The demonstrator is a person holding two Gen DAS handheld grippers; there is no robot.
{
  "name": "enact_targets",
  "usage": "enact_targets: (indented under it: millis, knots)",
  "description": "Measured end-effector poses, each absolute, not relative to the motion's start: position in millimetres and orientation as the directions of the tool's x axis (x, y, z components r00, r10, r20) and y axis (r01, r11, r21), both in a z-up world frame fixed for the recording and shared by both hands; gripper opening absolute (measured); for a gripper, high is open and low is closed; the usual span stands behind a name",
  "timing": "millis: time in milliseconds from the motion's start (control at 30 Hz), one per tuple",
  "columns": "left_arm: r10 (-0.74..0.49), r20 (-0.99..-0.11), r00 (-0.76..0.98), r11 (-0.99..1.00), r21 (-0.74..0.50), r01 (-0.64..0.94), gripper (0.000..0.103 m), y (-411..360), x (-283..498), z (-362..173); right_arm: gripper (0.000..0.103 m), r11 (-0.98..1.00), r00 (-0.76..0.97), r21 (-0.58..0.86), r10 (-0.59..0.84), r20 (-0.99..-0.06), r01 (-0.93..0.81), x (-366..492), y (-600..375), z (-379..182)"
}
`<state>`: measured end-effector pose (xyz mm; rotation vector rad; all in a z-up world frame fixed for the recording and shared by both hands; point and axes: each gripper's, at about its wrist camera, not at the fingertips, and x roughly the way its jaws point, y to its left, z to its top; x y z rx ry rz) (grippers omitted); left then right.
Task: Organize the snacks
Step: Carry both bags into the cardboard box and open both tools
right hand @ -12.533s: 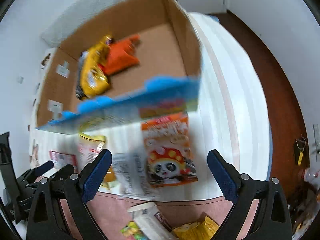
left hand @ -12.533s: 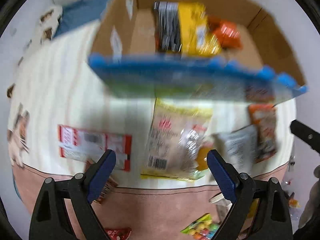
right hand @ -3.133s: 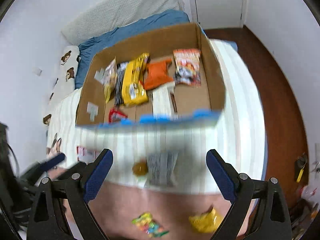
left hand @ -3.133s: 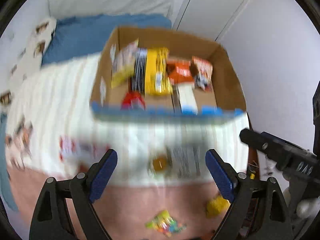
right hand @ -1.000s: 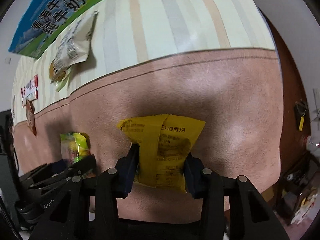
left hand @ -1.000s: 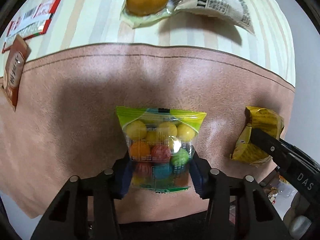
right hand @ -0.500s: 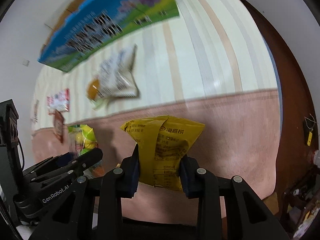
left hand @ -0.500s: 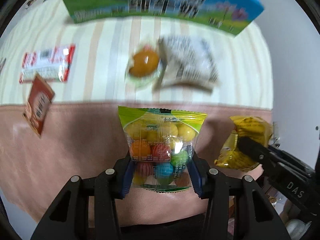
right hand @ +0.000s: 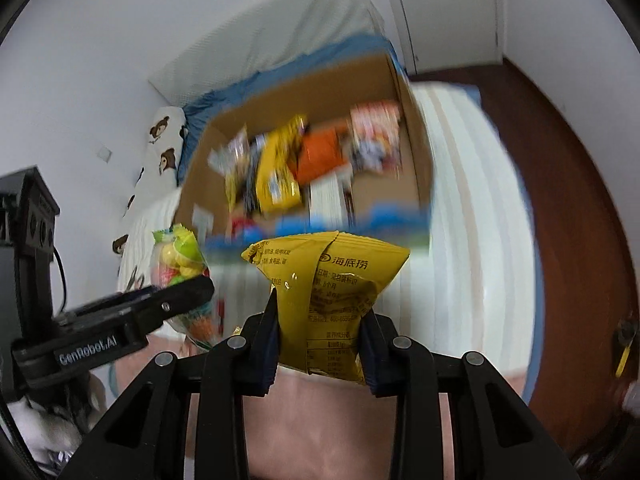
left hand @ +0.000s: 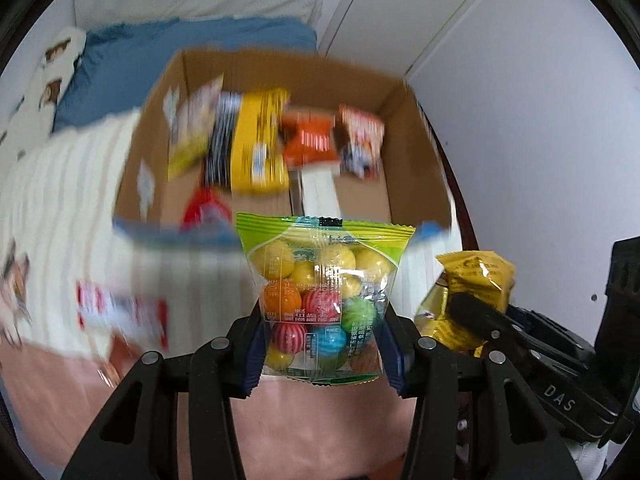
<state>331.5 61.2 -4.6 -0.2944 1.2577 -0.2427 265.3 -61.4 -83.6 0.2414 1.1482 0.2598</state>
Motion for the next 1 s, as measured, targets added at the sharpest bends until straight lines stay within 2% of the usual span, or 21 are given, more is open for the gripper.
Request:
enact_targets:
  millis: [233, 467, 800, 867, 900, 933, 967, 1000]
  knots:
    - [-0.308, -0.922, 0.233, 0.948, -0.317, 0.0, 0.045, 74.7, 419.0, -23.8, 0.035, 0.96, 0.372, 0.26, 0.28, -0.885, -0.106, 357.3, -46.2, -71.1]
    - [-0.305, -0.949, 0.075, 0.95, -0.309, -0.043, 0.045, 72.4, 464.8, -87.8, 0.035, 0.974, 0.223, 0.2, 0.219, -0.95, -0.106, 421.0, -38.8, -118.1]
    - [-0.323, -0.945, -0.054, 0.943, -0.317, -0.099, 0.046, 74.1, 475.5, -150.0, 0.036, 0.984, 0.081, 0.125, 0.136, -0.987, -0.13, 437.4, -34.4, -175.0]
    - [-0.315, -0.946, -0.082, 0.946, -0.306, -0.104, 0.046, 73.9, 475.5, -157.1, 0.041, 0.987, 0.05, 0.11, 0.117, -0.992, -0.114, 440.7, -36.7, -182.5]
    - [-0.316, -0.944, -0.093, 0.946, -0.306, -0.109, 0.049, 73.9, 476.2, -158.6, 0.055, 0.989, 0.046, 0.092, 0.097, -0.994, -0.112, 441.4, -37.5, -184.2]
    - [-0.32, -0.943, -0.094, 0.944, -0.31, -0.111, 0.052, 74.5, 477.9, -159.9, 0.079, 0.991, 0.046, 0.075, 0.081, -0.996, -0.115, 441.6, -36.9, -185.1]
    - [-0.313, -0.946, -0.089, 0.947, -0.304, -0.107, 0.07, 75.1, 478.4, -159.4, 0.084, 0.99, 0.044, 0.072, 0.078, -0.996, -0.118, 441.0, -37.2, -184.9]
    - [-0.302, -0.95, -0.078, 0.951, -0.294, -0.099, 0.09, 75.4, 479.2, -158.0, 0.084, 0.989, 0.035, 0.092, 0.097, -0.995, -0.119, 440.1, -37.2, -185.2]
